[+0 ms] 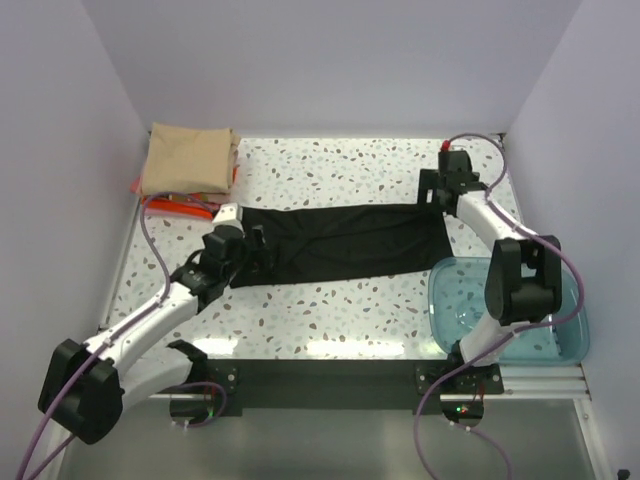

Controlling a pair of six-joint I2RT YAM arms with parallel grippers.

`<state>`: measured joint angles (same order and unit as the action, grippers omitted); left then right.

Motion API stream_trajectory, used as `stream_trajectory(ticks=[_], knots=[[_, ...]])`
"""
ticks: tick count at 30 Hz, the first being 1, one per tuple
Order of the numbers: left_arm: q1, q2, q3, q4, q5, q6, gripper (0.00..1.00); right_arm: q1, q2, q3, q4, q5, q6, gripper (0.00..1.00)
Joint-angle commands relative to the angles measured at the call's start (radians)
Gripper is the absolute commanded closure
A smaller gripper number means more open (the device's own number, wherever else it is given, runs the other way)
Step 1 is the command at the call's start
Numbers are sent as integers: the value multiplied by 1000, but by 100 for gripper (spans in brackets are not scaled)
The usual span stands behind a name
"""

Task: Fold and stack the t-shirts
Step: Fold the tshirt

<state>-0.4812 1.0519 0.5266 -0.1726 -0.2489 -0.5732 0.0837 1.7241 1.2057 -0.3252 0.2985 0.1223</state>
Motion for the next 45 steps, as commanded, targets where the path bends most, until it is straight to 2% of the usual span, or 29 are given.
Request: stream_trajectory(ticks=[1,4,9,12,15,19,23,26,29,35,36,45], knots=[[-5,-49,122,-70,-64,-7,0,-2,-103,15,-26,13,42,1],[-4,17,173,-9,-61,-8,0,7,-113,23,-15,-149,31,1],[0,264,328,28,-30,-47,0,123,26,139,-75,0,-23,1],[13,422,398,64,37,-50,0,131,106,208,-144,59,-10,1],[29,569,435,90,54,-60,0,136,156,203,-144,70,-22,1],[85,675,435,127,135,-74,0,134,221,206,-185,172,-32,1],[122,715,418,110,122,-77,0,126,269,209,-213,272,-35,1],[153,714,394,107,119,-76,0,90,243,203,-268,349,0,1],[161,706,388,90,96,-73,0,31,181,161,-299,353,48,1],[162,688,404,65,85,-54,0,-42,26,94,-264,214,83,1],[162,679,408,64,88,-51,0,-44,2,92,-255,120,83,1],[144,573,449,13,143,-8,0,-24,-8,115,-107,-366,92,1]])
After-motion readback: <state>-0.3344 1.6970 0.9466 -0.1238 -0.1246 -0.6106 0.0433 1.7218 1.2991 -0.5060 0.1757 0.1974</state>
